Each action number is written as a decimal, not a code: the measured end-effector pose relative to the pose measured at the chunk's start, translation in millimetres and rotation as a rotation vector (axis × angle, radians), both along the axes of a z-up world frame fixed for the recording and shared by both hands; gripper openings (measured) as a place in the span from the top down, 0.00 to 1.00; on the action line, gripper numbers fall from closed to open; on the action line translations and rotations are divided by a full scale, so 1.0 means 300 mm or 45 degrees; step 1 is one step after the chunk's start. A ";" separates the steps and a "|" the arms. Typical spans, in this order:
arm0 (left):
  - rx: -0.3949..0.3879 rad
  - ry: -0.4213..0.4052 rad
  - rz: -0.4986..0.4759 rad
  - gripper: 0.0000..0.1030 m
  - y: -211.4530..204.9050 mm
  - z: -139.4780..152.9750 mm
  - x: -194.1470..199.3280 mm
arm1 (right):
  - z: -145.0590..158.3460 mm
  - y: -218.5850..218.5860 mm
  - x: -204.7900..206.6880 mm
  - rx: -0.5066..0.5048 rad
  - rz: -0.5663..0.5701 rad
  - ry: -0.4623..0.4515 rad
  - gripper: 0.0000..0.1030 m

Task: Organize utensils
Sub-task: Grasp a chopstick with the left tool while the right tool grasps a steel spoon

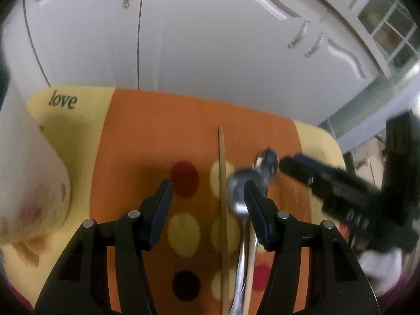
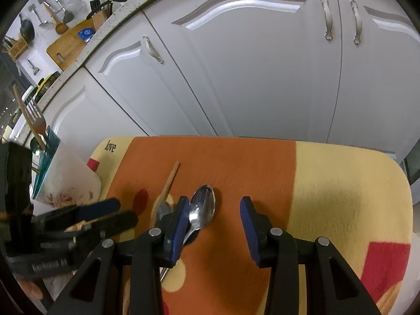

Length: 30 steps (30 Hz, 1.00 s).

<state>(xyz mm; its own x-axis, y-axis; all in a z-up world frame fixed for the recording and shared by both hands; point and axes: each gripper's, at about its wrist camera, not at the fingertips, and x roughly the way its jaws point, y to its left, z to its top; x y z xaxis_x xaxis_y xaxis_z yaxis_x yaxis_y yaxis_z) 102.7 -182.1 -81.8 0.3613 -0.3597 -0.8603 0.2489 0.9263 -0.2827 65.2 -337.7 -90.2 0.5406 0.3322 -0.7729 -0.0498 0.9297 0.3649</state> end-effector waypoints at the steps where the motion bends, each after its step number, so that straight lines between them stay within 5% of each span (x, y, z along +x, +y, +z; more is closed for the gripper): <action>1: 0.004 -0.001 0.009 0.46 -0.013 0.001 0.020 | -0.003 -0.004 0.002 0.003 0.000 -0.002 0.62; 13: 0.154 0.020 0.037 0.58 -0.104 -0.049 0.138 | -0.040 0.031 0.028 0.005 0.119 -0.022 0.67; 17: 0.196 0.006 0.001 0.58 -0.124 -0.064 0.147 | -0.065 0.027 0.039 0.026 0.127 -0.036 0.81; 20: 0.233 -0.025 -0.018 0.86 -0.140 -0.064 0.150 | -0.077 0.014 0.035 0.085 0.135 -0.029 0.95; 22: 0.202 -0.024 -0.043 0.96 -0.134 -0.065 0.146 | -0.067 0.018 0.017 0.066 0.134 -0.044 0.97; 30: 0.069 -0.066 -0.068 0.96 -0.059 0.033 0.037 | 0.057 -0.017 -0.122 0.087 0.066 -0.151 0.98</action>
<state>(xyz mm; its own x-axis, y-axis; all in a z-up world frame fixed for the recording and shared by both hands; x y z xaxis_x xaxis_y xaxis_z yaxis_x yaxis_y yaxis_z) 113.8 -199.9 -72.0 0.3873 -0.3330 -0.8597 0.3115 0.9249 -0.2179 28.6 -342.9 -73.0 0.6075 0.4119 -0.6792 -0.1436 0.8979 0.4161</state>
